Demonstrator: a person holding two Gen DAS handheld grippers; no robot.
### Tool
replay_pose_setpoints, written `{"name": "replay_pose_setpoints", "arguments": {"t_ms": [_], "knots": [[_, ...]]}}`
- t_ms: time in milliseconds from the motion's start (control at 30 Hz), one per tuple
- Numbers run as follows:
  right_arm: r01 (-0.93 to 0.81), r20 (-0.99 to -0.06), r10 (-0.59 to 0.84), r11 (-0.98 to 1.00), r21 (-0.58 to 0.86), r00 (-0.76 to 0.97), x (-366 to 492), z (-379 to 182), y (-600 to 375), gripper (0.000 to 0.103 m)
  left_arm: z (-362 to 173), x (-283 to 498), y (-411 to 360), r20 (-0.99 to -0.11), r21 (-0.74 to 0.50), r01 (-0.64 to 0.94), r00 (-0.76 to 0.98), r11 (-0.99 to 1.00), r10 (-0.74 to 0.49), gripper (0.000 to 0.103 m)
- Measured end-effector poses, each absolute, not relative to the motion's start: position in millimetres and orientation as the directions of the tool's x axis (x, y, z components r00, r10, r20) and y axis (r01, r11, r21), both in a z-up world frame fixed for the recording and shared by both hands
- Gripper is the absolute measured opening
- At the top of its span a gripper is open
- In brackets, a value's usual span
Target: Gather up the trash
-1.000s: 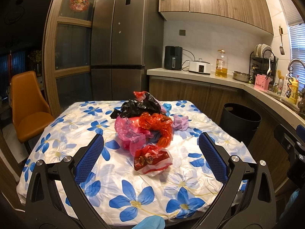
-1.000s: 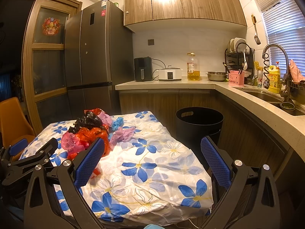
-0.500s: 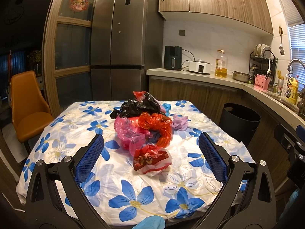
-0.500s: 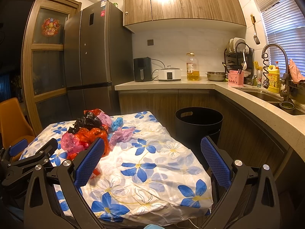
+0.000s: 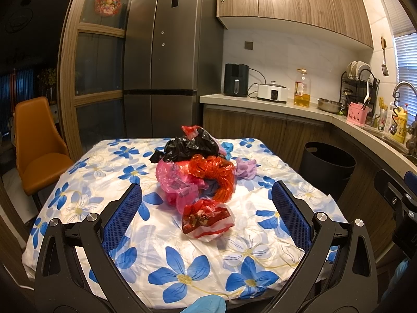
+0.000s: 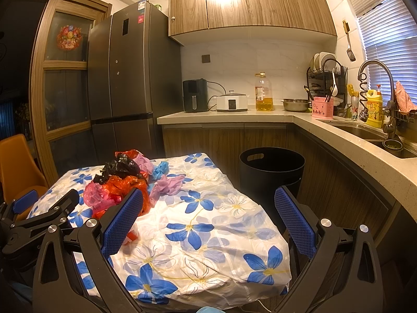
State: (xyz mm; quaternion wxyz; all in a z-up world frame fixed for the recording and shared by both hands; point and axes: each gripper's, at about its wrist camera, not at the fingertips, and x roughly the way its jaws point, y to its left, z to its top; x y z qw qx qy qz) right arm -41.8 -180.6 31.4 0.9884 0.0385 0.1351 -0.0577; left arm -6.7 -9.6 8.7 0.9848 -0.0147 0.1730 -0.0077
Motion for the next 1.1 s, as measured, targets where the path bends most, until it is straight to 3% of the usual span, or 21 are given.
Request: {"name": "replay_pose_setpoints", "arguments": {"t_ms": [1100], "knots": [[0.124, -0.268, -0.103, 0.99, 0.062, 0.958, -40.4, 31.0, -180.2, 0.098, 9.7, -6.7, -9.4, -0.34, -0.035, 0.011, 0.94, 0.999, -0.022, 0.098]]}}
